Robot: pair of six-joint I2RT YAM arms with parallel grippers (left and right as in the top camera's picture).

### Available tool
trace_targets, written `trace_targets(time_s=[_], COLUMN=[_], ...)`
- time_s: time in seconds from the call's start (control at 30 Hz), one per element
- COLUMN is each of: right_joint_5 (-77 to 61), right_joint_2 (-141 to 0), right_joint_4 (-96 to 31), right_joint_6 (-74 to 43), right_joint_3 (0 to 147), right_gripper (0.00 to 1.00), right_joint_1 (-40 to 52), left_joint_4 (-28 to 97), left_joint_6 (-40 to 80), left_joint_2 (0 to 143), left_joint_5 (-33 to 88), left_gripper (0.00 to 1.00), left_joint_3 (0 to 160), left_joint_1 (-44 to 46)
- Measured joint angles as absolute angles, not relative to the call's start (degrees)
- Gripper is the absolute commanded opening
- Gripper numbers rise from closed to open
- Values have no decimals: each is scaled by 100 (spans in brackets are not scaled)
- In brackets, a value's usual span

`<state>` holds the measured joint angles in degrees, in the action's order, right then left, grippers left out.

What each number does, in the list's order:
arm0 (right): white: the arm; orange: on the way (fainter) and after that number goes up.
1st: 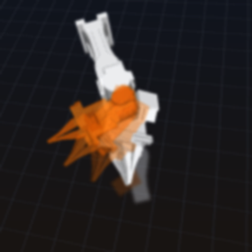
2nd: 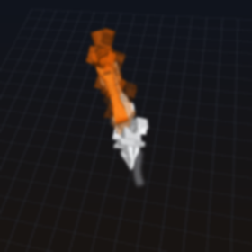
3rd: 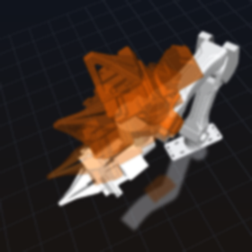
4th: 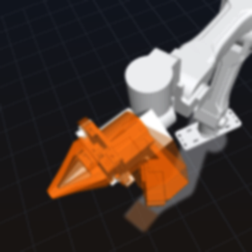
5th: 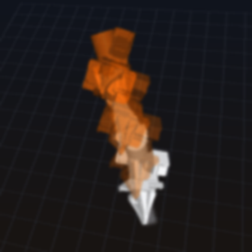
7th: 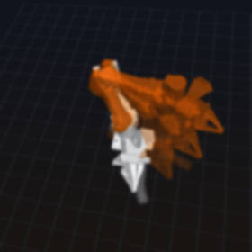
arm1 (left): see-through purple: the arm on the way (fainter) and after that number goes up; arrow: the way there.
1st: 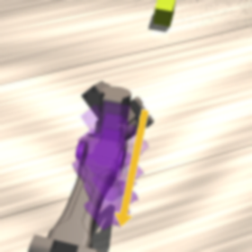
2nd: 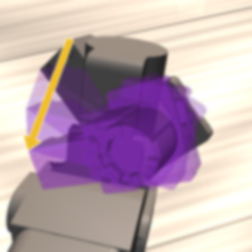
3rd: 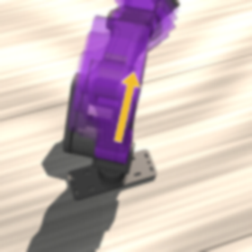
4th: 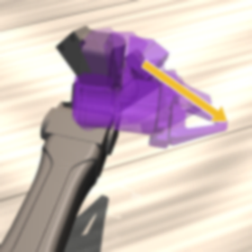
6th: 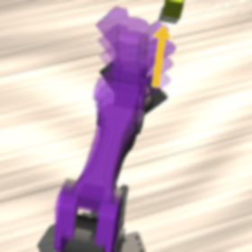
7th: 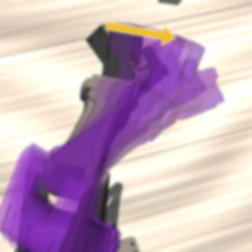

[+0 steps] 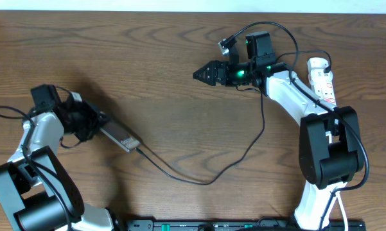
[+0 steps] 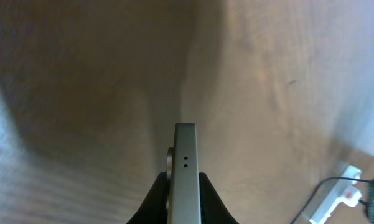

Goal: Plug charger to phone and switch on socket
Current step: 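Lower the phone flat onto the table with the left gripper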

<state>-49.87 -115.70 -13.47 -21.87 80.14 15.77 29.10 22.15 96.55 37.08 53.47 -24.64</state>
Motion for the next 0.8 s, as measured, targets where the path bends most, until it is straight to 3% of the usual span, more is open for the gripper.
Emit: trace_targets(time_s=[0.8], right_joint_5=[-4943], right_joint_2=[-11570], right_joint_4=[-1369], right_joint_6=[-2165], right_joint_3=[8014], right_gripper=[99], right_joint_1=[1577], left_joint_4=[2998], left_joint_6=[2202], left_joint_2=[9655], left_joint_5=[3461], left_gripper=[7], left_joint_3=[4622], left_joint_1=[-2464])
